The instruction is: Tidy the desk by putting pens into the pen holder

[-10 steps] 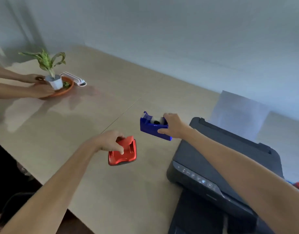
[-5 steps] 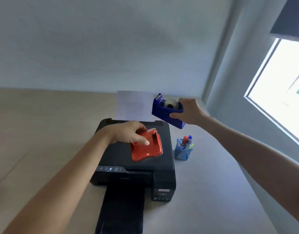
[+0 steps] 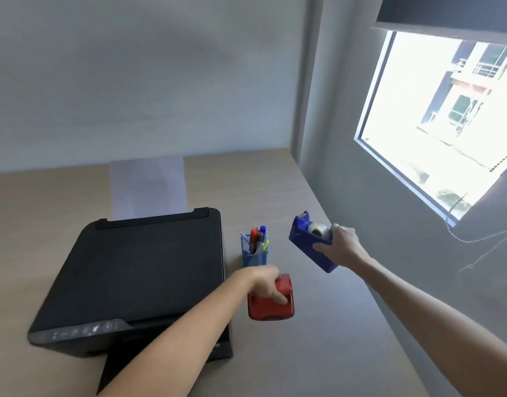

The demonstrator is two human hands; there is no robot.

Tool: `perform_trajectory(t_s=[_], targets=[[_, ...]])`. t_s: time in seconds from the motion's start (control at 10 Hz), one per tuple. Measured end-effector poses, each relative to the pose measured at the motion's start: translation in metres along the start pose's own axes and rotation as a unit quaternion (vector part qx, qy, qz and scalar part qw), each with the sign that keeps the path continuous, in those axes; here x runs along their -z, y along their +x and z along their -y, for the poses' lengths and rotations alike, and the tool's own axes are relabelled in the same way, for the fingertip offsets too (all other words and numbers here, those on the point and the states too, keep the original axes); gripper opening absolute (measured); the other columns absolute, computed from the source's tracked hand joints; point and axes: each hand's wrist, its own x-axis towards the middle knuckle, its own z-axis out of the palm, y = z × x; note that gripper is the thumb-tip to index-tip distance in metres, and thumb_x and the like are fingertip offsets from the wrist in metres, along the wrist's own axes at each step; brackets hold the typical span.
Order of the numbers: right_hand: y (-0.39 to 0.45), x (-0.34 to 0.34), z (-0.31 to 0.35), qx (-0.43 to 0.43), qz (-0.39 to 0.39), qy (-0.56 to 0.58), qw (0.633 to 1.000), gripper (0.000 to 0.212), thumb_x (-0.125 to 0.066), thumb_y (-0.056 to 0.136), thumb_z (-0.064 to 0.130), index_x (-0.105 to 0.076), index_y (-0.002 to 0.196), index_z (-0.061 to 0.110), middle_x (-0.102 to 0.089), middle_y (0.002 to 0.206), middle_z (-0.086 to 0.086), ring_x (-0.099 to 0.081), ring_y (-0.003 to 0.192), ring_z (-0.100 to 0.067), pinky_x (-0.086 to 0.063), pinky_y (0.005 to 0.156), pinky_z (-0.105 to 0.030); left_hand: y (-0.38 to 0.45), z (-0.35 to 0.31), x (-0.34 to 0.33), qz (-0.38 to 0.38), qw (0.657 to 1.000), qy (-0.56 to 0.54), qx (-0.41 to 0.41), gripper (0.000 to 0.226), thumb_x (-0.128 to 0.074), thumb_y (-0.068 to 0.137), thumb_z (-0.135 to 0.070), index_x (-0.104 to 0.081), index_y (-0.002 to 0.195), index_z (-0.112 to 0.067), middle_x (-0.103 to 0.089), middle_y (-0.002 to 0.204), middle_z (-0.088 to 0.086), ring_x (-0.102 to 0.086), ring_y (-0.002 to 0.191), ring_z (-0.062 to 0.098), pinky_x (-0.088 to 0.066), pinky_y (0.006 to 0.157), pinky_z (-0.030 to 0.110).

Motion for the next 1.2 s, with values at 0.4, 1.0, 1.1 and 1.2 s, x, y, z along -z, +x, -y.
perform_trajectory(t_s=[0.4, 1.0, 1.1, 1.2], targets=[[0.027, -0.108, -0.020, -0.072, 0.059, 0.006, 0.996, 0.040, -0.066, 0.081, 0.027, -0.051, 0.106, -0.001, -0.058, 0.109, -0.019, -0.059, 0.097, -0.036, -0.046, 0.074, -0.035, 0.096, 0.037, -0.022, -0.017, 0.994, 0.020, 0.109, 0.070, -0.070, 0.085, -0.034, -0.040, 0.142, -0.006, -0.045, 0.145, 0.012, -0.047, 0.132, 0.032, -0.041, 0.110, 0.046], [0.045, -0.130, 0.000, -0.099, 0.037, 0.031, 0.994, 0.031, -0.067, 0.077, 0.031, -0.047, 0.070, 0.008, -0.059, 0.079, -0.014, -0.050, 0.065, -0.029, -0.038, 0.057, -0.029, 0.111, 0.042, -0.005, -0.079, 0.992, 0.012, 0.095, 0.076, -0.071, 0.083, -0.038, -0.039, 0.144, -0.005, -0.042, 0.147, 0.016, -0.042, 0.135, 0.034, -0.039, 0.112, 0.045], [0.042, -0.124, 0.005, -0.102, 0.058, 0.026, 0.993, 0.037, -0.067, 0.081, 0.039, -0.052, 0.074, 0.006, -0.066, 0.091, -0.020, -0.052, 0.070, -0.031, -0.037, 0.059, -0.030, 0.082, 0.032, 0.002, -0.090, 0.992, 0.012, 0.091, 0.071, -0.069, 0.084, -0.040, -0.043, 0.138, -0.002, -0.042, 0.143, 0.018, -0.043, 0.131, 0.036, -0.039, 0.111, 0.049], [0.035, -0.110, 0.007, -0.100, 0.064, 0.023, 0.993, 0.047, -0.061, 0.085, 0.049, -0.052, 0.079, 0.004, -0.066, 0.097, -0.022, -0.049, 0.071, -0.030, -0.038, 0.061, -0.032, 0.045, 0.023, -0.001, -0.130, 0.990, -0.020, 0.050, 0.068, -0.069, 0.085, -0.037, -0.043, 0.138, -0.004, -0.043, 0.141, 0.015, -0.045, 0.129, 0.033, -0.040, 0.110, 0.045]])
